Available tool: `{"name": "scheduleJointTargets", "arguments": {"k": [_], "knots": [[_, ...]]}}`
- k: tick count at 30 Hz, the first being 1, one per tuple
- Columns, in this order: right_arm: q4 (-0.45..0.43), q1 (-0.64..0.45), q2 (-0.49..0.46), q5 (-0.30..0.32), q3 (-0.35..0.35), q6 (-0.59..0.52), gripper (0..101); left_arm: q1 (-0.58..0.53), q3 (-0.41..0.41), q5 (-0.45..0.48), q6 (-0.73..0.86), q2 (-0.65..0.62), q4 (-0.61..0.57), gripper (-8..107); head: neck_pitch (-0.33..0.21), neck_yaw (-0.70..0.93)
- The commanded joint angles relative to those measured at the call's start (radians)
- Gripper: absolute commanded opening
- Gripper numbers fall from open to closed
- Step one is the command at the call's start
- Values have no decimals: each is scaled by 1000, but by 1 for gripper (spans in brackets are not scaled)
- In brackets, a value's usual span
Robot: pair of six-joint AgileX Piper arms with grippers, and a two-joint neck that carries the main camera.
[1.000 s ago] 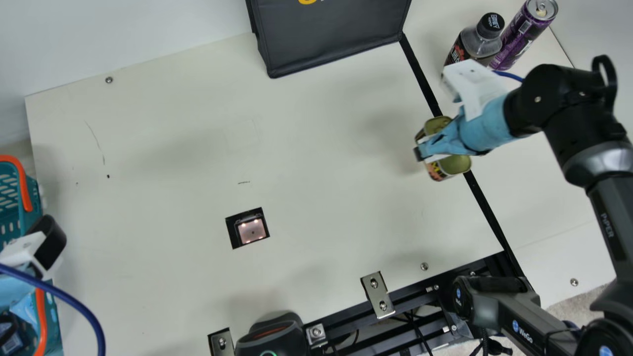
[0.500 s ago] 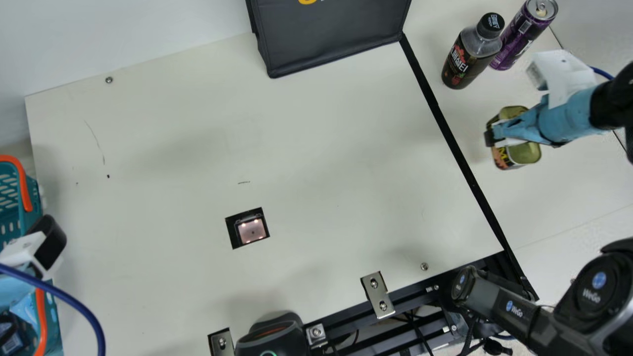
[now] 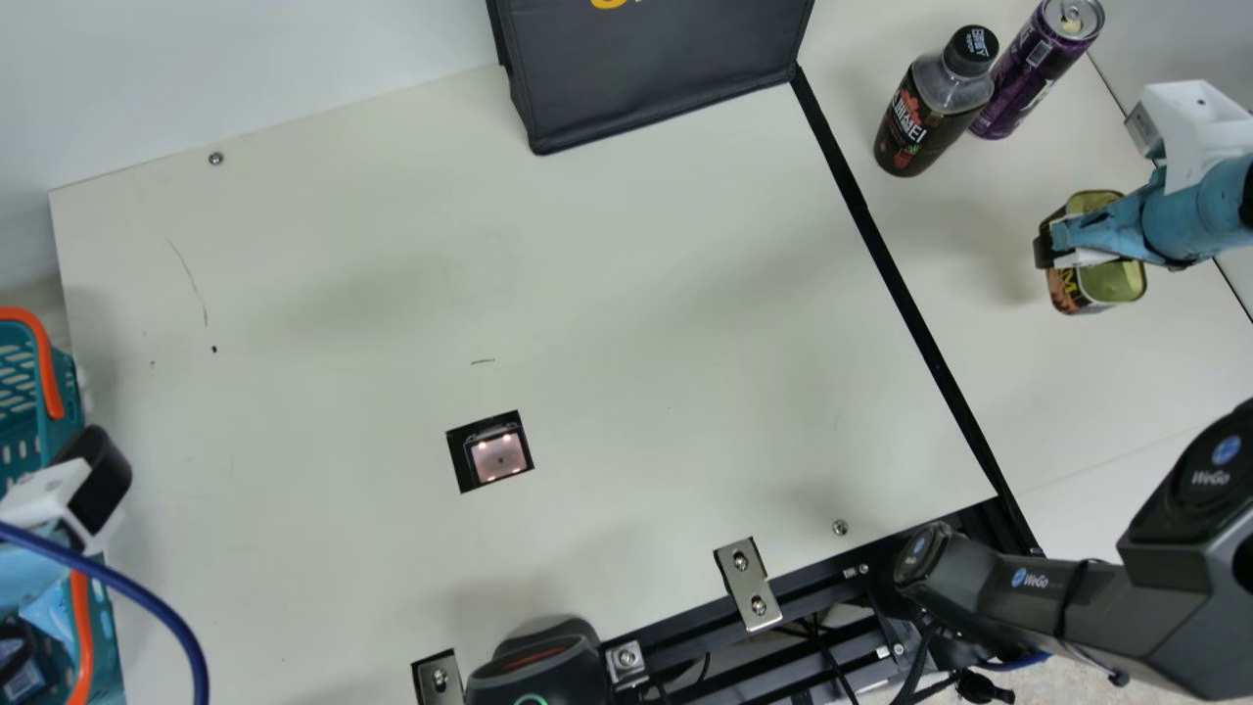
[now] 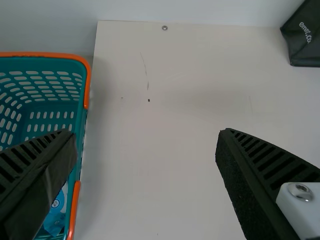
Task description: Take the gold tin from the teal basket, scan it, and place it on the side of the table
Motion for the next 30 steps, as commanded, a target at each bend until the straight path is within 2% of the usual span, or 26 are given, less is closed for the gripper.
{"name": "scheduleJointTargets", "arguments": {"k": [1, 16, 23, 30], "knots": [[-6, -1, 28, -6, -28, -11, 0, 0, 0, 0, 0, 0, 0, 90, -29, -2], [17, -25, 221, -6, -198, -218, 0, 0, 0, 0, 0, 0, 0, 90, -29, -2], [37, -29, 267, 3, -231, -299, 0, 0, 0, 0, 0, 0, 0, 90, -29, -2], [47, -21, 298, -15, -232, -334, 0, 0, 0, 0, 0, 0, 0, 90, -29, -2]]}}
